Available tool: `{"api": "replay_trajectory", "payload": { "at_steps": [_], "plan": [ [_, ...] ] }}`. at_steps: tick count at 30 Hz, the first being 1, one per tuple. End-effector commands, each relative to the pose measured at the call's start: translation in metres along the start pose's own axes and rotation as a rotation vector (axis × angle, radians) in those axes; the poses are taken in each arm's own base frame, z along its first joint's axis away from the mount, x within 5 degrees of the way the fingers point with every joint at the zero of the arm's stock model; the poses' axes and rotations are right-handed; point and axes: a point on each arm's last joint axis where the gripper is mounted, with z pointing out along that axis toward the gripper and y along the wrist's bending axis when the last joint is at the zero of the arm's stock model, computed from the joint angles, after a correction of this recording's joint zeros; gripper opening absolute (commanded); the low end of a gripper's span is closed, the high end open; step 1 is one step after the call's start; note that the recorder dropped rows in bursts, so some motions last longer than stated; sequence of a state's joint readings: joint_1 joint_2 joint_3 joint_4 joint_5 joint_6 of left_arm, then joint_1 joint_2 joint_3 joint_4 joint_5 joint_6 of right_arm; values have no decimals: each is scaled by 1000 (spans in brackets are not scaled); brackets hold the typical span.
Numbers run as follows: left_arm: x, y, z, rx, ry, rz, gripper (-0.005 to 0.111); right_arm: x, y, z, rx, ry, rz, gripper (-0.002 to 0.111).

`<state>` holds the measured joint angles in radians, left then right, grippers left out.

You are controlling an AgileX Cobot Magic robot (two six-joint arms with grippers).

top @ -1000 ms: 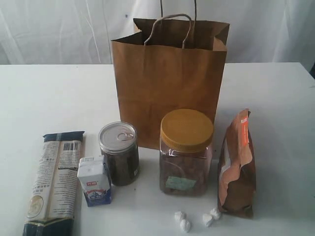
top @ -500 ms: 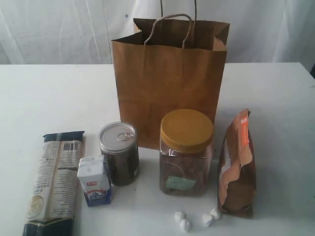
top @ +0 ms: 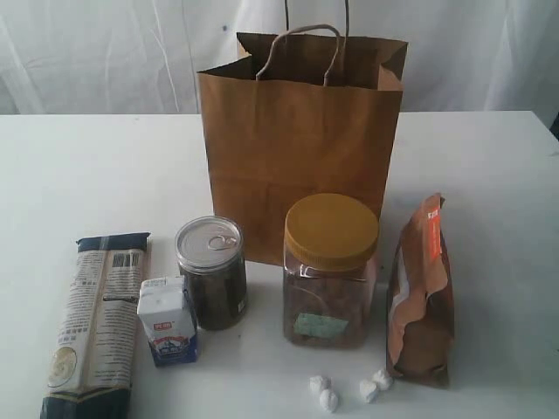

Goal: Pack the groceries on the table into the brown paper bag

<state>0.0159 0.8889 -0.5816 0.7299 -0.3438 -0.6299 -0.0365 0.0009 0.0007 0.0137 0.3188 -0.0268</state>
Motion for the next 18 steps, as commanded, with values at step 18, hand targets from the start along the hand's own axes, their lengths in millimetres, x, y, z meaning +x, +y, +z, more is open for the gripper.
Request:
{"api": "replay_trajectory", "payload": {
  "at_steps": [18],
  "plan": [
    [10,-134,36,622,777,526,0,-1,0,0,6,-8,-1,0]
  ]
}}
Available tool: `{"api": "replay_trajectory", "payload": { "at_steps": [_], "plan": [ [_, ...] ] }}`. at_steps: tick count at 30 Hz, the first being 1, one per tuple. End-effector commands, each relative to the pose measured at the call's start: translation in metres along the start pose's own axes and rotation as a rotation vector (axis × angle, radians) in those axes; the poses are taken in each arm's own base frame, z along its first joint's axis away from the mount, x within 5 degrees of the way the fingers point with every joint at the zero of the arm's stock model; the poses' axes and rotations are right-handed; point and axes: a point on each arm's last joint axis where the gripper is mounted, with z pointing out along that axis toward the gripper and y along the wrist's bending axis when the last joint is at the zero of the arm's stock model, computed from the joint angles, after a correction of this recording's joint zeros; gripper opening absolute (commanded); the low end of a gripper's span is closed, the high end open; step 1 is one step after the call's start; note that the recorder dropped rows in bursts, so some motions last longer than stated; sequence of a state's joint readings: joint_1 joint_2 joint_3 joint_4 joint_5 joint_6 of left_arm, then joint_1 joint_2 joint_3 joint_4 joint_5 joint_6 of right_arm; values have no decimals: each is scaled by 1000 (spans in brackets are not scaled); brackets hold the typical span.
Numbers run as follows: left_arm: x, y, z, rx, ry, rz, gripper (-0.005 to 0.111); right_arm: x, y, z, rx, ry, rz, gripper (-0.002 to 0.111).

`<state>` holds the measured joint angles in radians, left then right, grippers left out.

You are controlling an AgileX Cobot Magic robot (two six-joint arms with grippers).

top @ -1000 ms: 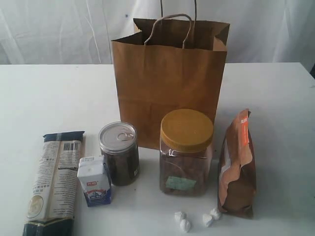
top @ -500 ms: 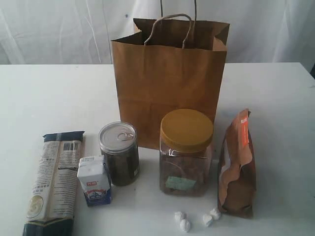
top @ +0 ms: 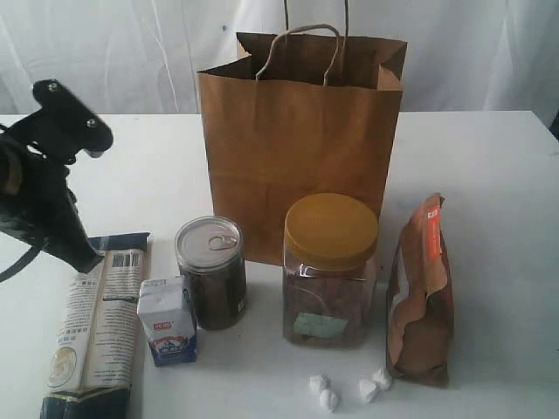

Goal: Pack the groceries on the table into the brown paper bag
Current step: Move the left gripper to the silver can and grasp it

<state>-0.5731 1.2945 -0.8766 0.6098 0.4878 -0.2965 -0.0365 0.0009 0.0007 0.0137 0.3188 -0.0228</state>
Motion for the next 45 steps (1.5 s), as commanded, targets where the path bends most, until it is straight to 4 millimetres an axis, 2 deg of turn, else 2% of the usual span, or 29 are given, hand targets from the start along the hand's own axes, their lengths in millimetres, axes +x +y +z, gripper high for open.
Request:
{"api": "replay_trajectory", "payload": {
  "at_steps": [1,3,5,7,10,12,19,21,28,45],
  "plan": [
    [-18,-30,-23,385,-39,166,0,-1,0,0,6,-8,-5,0],
    [-25,-46,-30,563,-167,279,0,-1,0,0,6,-8,-5,0],
    [-31,-53,-34,633,-292,363,0,-1,0,0,6,-8,-5,0],
    [-37,-56,-37,649,-385,406,0,-1,0,0,6,-8,-5,0],
    [-39,-54,-35,612,-417,443,3,-1,0,0,6,-8,-5,0],
    [-40,-54,-32,606,-412,452,16,-1,0,0,6,-8,-5,0],
    [-47,-57,-10,566,-400,412,90,-1,0,0,6,-8,-5,0],
    [-48,-58,-2,553,-391,404,104,-1,0,0,6,-8,-5,0],
    [-50,-61,24,506,-352,430,105,-1,0,0,6,-8,-5,0],
    [-50,-67,51,478,-314,441,105,-1,0,0,6,-8,-5,0]
  ]
}}
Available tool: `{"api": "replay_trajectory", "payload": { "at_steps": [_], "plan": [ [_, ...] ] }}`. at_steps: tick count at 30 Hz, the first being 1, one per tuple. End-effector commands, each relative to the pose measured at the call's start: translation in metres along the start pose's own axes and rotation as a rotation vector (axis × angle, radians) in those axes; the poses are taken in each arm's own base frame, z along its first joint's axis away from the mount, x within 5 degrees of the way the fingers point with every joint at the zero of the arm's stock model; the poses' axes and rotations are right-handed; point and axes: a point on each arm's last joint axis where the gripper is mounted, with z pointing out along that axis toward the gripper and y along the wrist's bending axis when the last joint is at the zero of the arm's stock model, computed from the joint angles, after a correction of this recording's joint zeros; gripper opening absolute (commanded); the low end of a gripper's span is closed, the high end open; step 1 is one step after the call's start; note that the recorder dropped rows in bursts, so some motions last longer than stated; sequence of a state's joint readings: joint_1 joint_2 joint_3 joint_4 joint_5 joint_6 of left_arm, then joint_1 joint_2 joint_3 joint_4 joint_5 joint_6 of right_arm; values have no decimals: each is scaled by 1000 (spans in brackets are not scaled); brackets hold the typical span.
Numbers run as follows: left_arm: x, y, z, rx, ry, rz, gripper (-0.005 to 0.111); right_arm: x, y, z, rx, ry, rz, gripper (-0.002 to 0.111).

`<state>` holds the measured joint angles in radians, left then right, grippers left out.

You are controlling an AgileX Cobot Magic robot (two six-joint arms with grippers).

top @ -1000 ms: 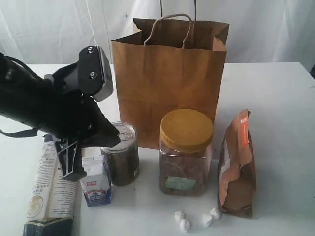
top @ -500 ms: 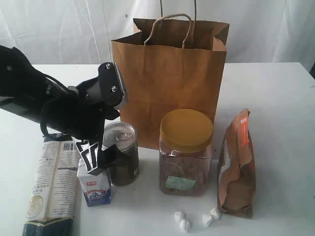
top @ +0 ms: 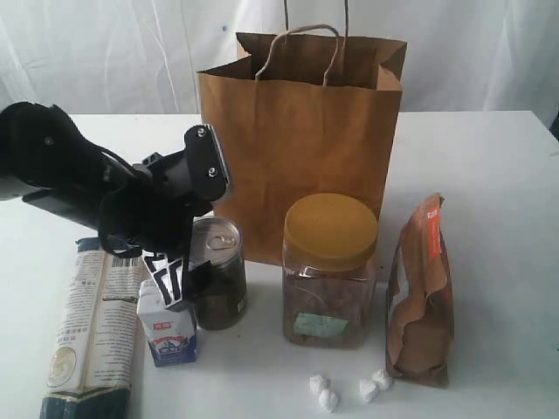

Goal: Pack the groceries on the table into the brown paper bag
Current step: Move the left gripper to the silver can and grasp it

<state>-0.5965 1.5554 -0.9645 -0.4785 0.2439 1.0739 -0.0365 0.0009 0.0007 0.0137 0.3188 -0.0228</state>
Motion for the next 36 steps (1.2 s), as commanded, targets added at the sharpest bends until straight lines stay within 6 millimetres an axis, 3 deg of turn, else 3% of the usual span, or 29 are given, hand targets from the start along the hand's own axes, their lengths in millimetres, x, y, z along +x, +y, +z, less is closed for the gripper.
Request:
{"api": "replay_trajectory", "payload": {
  "at_steps": [1,12,15,22,28,31,36],
  "plan": [
    [1,-1,5,13,9,5,105,-1,0,0,6,-8,-5,0],
    [1,-3,5,30,10,-24,101,-1,0,0,6,-8,-5,0],
    [1,-3,5,30,11,-64,88,-1,0,0,6,-8,-5,0],
    [0,-1,5,8,3,-86,40,-1,0,0,6,-8,-5,0],
    [-1,2,5,-25,-11,-86,10,-1,0,0,5,-8,-3,0],
    [-1,2,5,-25,-11,-86,0,-1,0,0,5,-8,-3,0],
    [-5,3,-5,-39,-33,-79,0,-1,0,0,5,-8,-3,0]
  ]
}}
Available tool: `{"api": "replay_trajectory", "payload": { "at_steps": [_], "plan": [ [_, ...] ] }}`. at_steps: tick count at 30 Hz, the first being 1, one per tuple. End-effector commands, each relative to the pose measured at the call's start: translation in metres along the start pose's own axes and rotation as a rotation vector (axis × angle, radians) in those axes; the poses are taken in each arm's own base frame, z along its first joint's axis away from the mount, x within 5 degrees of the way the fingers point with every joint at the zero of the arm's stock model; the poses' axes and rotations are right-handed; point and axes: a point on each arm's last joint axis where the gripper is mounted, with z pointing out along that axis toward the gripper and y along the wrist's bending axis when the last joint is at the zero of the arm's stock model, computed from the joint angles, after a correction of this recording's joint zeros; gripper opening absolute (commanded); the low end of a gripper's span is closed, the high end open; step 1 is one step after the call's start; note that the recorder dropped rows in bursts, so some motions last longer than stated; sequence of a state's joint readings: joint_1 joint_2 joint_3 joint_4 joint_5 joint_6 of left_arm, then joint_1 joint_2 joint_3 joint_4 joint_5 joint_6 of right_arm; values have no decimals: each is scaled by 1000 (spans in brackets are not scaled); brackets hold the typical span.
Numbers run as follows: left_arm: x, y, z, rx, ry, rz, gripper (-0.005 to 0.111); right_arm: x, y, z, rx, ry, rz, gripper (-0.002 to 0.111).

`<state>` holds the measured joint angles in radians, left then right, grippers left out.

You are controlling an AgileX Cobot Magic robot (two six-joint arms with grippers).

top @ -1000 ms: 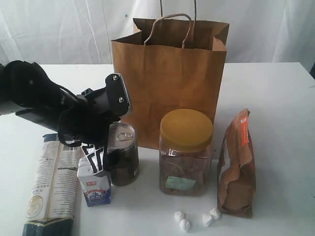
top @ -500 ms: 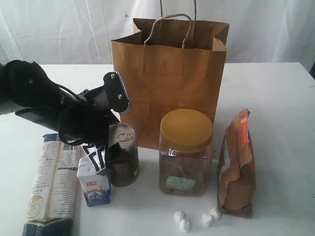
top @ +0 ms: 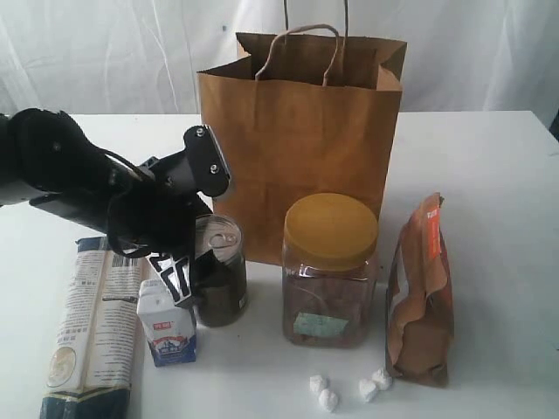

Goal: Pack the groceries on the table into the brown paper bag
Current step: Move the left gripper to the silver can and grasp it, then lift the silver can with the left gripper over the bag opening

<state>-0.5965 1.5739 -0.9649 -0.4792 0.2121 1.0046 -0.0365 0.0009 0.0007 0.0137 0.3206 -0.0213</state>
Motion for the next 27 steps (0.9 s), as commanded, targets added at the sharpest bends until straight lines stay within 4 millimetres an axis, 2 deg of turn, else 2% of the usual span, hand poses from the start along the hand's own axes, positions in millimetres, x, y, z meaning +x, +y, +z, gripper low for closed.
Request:
{"api": "replay_trajectory", "payload": {
  "at_steps": [1,4,10,14,18,23,25,27],
  "plan": [
    [-9,0,-16,-29,-49,-2,0,-1,0,0,5,-10,-5,0],
    [-15,-3,-38,-30,-87,8,0,-1,0,0,6,-10,-7,0],
    [-21,-25,-95,65,-133,-38,0,-1,0,0,6,-10,-7,0],
    [-25,-32,-138,-9,-232,9,0,-1,0,0,6,-10,-7,0],
    [-30,-32,-181,-203,-383,56,0,-1,0,0,6,-10,-7,0],
    [-40,-18,-243,-646,-690,73,0,-1,0,0,6,-10,-7,0],
    [-43,-9,-258,-788,-805,3,0,-1,0,0,6,-10,-7,0],
    [-45,-1,-262,-832,-913,-132,0,-1,0,0,6,-10,-7,0]
  ]
}}
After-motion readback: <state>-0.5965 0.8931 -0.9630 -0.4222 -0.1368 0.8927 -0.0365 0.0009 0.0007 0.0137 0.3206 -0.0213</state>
